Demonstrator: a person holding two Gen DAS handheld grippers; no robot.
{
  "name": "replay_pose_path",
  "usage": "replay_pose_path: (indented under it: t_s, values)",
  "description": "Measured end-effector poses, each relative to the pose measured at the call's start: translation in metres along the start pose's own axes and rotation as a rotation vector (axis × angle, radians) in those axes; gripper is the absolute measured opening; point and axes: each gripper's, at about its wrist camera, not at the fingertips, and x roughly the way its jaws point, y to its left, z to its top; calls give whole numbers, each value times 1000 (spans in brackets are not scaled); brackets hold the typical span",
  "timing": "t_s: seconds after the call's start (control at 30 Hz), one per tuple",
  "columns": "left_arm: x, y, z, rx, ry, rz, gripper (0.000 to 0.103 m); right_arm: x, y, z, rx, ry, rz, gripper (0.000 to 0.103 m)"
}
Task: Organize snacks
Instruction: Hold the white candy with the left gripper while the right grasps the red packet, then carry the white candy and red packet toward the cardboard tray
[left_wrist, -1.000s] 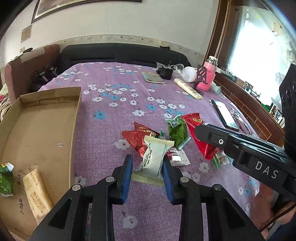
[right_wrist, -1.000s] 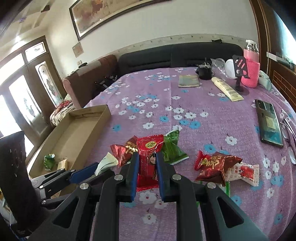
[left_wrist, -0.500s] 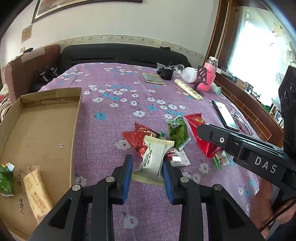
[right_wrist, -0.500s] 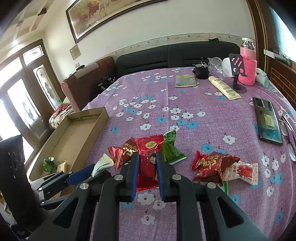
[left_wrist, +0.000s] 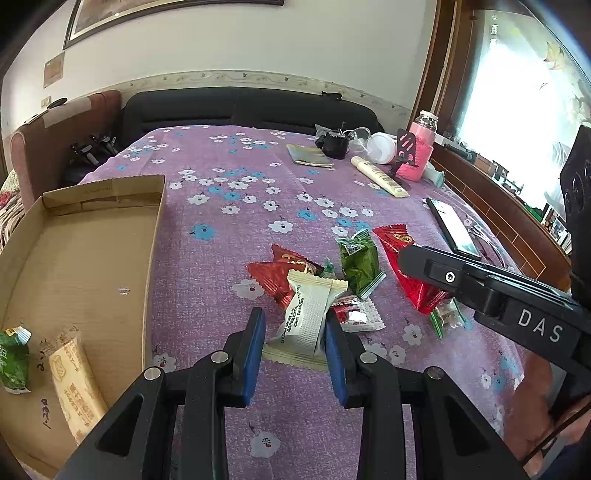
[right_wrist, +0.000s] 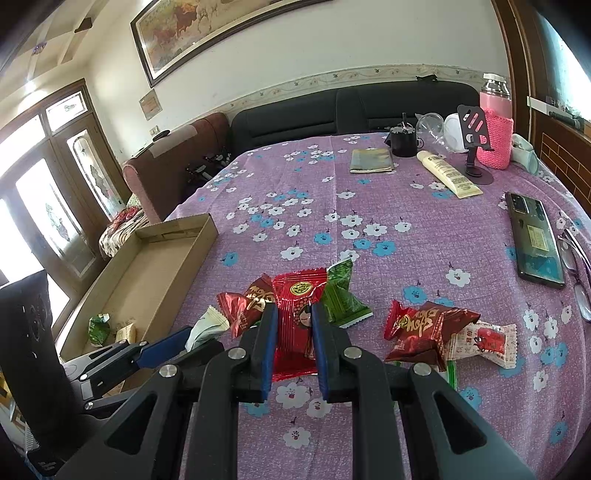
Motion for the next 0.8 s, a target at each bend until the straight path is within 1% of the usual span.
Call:
replay_pose_path:
  t_s: [0.8]
  values:
    - [0, 0, 0, -6, -2, -5, 33, -2, -1, 0, 16, -3, -4, 17]
